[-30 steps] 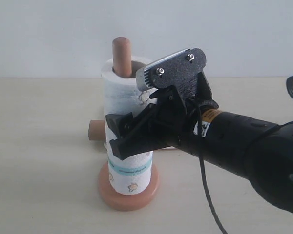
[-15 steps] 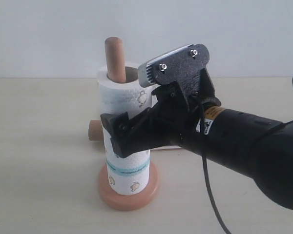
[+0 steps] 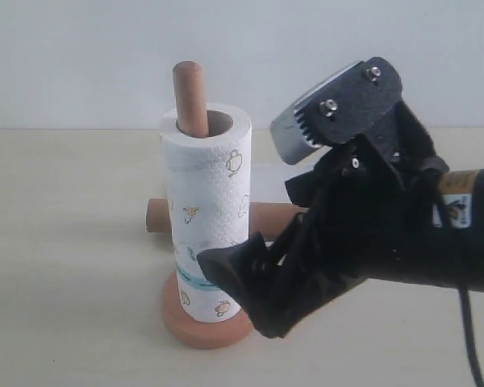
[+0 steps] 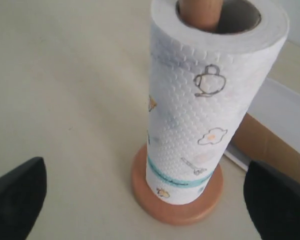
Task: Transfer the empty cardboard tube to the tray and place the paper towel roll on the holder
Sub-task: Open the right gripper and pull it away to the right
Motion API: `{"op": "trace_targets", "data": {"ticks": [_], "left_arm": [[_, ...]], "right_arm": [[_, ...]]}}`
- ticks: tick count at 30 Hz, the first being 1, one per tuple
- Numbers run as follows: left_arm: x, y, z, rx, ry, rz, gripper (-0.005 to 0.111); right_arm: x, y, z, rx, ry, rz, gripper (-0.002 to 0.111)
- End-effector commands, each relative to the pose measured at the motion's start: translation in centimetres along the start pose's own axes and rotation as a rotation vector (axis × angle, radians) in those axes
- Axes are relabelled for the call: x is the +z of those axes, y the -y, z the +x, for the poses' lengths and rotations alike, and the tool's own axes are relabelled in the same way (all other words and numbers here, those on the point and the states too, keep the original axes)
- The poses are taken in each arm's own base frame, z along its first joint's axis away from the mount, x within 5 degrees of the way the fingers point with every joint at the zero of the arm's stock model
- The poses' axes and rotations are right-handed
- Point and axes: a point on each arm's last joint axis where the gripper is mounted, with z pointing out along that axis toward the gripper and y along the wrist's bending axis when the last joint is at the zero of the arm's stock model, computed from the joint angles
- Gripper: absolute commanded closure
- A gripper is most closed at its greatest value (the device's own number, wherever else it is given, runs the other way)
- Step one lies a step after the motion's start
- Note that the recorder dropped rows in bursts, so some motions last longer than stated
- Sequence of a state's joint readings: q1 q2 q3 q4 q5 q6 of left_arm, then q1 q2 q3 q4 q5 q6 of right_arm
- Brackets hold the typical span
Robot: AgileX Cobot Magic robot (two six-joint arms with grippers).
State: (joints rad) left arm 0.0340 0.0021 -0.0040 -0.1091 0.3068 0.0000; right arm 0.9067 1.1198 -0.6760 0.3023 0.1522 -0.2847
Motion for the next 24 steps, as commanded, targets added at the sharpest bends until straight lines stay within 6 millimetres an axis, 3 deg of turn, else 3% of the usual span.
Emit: {"op": "trace_targets", "data": {"ticks": [1, 9, 15, 19, 21, 23, 24], "left_arm": [[0.0, 0.0, 0.0, -0.007, 0.01, -0.003, 0.103], [0.0, 0.0, 0.0, -0.007, 0.01, -0.003, 0.103], [0.0, 0.0, 0.0, -0.007, 0.01, -0.003, 0.103], [0.0, 0.0, 0.0, -0.007, 0.01, -0.003, 0.103], [0.0, 0.0, 0.0, -0.007, 0.01, -0.003, 0.103], [0.0, 0.0, 0.0, -0.007, 0.01, -0.003, 0.103], [0.0, 0.0, 0.0, -0.007, 0.01, -0.003, 0.103]], "right_arm": [[-2.6, -0.5, 0.0, -0.011, -0.028, -0.04, 0.003], [-6.9, -0.4, -0.4, -0.076, 0.038, -0.011, 0.003], [-9.8, 1.9, 0.1, -0.015, 0.033, 0.26, 0.003], [-11.8, 3.7, 1.0, 0.115, 0.002, 0.472, 0.004], [-12.5, 3.6, 1.1, 0.137, 0.02, 0.467, 0.012], [-13.0, 3.1, 0.9, 0.142, 0.068, 0.407, 0.031], [-13.2, 2.8, 0.8, 0.14, 0.091, 0.376, 0.047]]}}
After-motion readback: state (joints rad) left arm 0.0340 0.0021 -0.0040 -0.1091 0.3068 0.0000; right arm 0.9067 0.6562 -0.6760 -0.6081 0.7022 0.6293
